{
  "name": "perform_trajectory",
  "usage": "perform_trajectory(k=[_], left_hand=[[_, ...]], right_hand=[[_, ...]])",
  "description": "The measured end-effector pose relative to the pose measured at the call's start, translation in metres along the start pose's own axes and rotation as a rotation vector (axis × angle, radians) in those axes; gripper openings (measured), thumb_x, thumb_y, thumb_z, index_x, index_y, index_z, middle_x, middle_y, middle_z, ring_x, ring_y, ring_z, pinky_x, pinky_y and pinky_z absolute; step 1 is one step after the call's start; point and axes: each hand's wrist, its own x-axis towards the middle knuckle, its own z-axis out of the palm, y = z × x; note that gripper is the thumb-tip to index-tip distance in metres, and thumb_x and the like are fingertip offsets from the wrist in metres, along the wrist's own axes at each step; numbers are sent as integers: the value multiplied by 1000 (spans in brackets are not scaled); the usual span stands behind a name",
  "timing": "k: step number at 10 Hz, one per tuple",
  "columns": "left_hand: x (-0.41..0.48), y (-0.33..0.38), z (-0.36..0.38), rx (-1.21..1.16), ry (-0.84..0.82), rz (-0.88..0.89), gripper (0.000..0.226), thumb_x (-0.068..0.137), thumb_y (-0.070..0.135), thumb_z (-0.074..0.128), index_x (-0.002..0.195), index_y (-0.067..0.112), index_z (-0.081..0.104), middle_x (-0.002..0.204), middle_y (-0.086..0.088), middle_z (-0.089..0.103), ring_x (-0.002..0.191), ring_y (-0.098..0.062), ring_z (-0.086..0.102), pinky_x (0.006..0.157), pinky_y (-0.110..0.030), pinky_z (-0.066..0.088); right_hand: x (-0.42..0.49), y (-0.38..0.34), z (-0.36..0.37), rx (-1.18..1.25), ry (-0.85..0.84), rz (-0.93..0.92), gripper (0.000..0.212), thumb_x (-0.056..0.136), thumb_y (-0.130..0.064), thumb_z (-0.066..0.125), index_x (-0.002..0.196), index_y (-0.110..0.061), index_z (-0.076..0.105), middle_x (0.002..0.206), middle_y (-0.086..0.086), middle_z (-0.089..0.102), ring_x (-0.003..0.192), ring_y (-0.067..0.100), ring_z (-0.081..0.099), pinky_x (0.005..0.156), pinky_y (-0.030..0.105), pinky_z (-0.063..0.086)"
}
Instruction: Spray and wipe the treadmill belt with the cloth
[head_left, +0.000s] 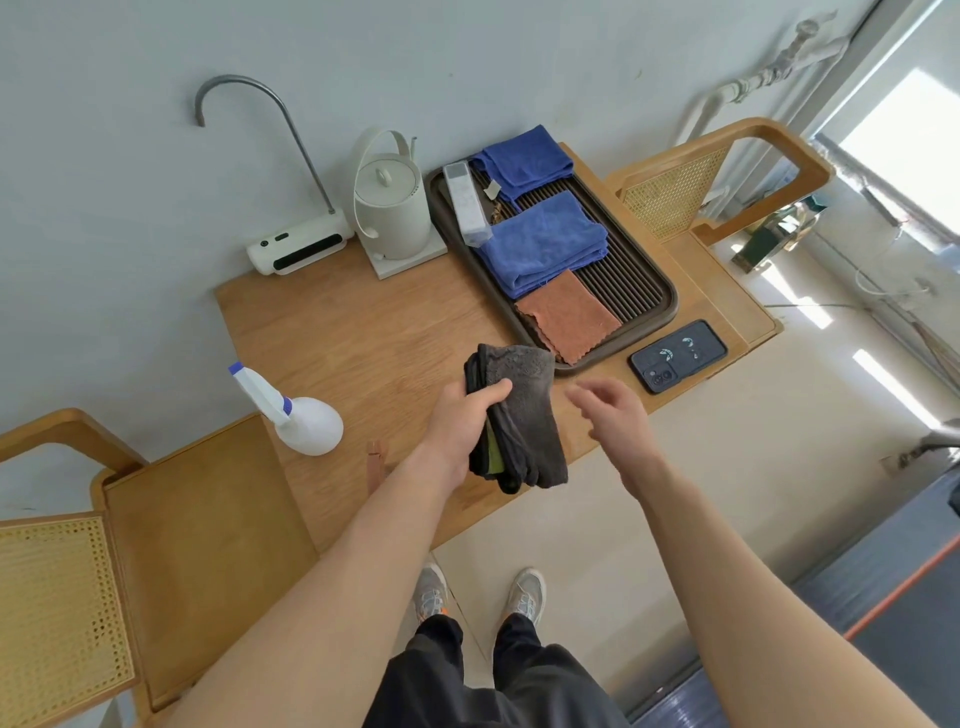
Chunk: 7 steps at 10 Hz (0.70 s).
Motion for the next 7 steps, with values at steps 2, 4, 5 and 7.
perform_trajectory(k=[2, 4, 5, 7], left_hand=[[0, -7, 3, -261, -103, -115, 27, 102, 24, 63, 126, 14, 69, 118, -11, 78, 106, -27, 76, 81, -41, 61], [22, -31, 3, 372, 74, -31, 78, 84, -1, 77, 149, 21, 41, 137, -7, 62, 122, -24, 61, 95, -36, 53], [31, -38, 6, 474, 188, -6, 80, 89, -5, 68, 156, 19, 31, 144, -9, 56, 131, -29, 56, 101, -36, 50], [29, -51, 15, 730, 201, -52, 93, 96, 18, 68, 166, 12, 7, 169, -14, 26, 153, -32, 32, 118, -41, 34]], right_hand=[[7, 45, 11, 636, -491, 330, 76, 72, -39, 89, 135, -12, 58, 132, 17, 67, 118, 33, 67, 103, 55, 53], [32, 43, 37, 109, -303, 184, 45, 92, 0, 70, 133, -13, 57, 117, 15, 72, 93, 26, 77, 76, 42, 65], [45, 43, 51, 14, -241, 168, 43, 92, -3, 71, 132, -13, 58, 113, 12, 72, 89, 26, 76, 74, 44, 65], [58, 51, 57, -619, -91, 190, 51, 89, -25, 69, 137, -16, 54, 117, 7, 66, 107, 27, 64, 94, 46, 57]])
